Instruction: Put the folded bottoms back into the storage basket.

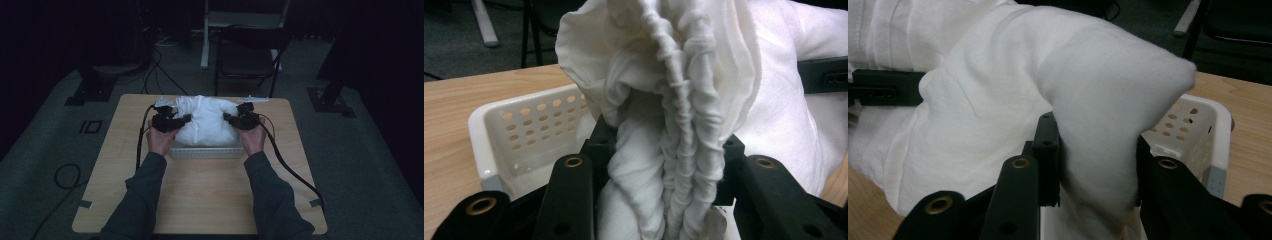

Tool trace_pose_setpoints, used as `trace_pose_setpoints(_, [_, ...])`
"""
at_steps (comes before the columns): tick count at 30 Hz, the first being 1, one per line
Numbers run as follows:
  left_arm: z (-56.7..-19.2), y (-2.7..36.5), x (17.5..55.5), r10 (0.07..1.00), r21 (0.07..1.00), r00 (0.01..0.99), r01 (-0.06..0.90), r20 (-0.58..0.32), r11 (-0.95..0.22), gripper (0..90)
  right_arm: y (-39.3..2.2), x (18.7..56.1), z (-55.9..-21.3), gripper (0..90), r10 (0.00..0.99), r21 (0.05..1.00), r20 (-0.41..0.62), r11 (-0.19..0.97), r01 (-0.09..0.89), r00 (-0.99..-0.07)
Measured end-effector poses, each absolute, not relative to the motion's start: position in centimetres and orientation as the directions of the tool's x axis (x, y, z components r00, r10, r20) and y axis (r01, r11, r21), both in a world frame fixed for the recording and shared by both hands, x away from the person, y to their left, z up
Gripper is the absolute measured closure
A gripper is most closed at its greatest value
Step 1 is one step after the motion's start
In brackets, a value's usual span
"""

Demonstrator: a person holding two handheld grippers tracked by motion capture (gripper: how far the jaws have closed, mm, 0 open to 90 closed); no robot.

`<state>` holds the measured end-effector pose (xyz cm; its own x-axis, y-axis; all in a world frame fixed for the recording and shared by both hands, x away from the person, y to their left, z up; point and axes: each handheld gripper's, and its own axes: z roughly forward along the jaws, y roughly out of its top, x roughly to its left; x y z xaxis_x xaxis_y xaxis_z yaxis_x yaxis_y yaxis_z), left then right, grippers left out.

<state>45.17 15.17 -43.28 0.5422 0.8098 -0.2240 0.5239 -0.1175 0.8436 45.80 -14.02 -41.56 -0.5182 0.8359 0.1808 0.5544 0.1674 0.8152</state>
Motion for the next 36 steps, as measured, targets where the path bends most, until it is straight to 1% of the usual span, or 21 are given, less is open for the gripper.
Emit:
trace_pose_setpoints(20, [-44.8,14.9,46.2,0.829,0.826,0.523,0.544,-0.199,-0.144,57.9,-13.5,47.0,-43.0,70.0,0.845,0.796,0.175,0.181,0.578,-0.506])
trace_pose_setpoints(30, [-45.9,14.5,46.3,0.843,0.808,0.51,0.561,-0.168,-0.179,57.8,-13.1,47.3,-44.1,70.1,0.851,0.775,0.162,0.204,0.598,-0.5])
trace_pose_setpoints(36, [-46.2,14.0,46.1,0.851,0.801,0.508,0.561,-0.133,-0.209,57.7,-13.0,47.3,-44.7,70.0,0.852,0.765,0.162,0.21,0.609,-0.497])
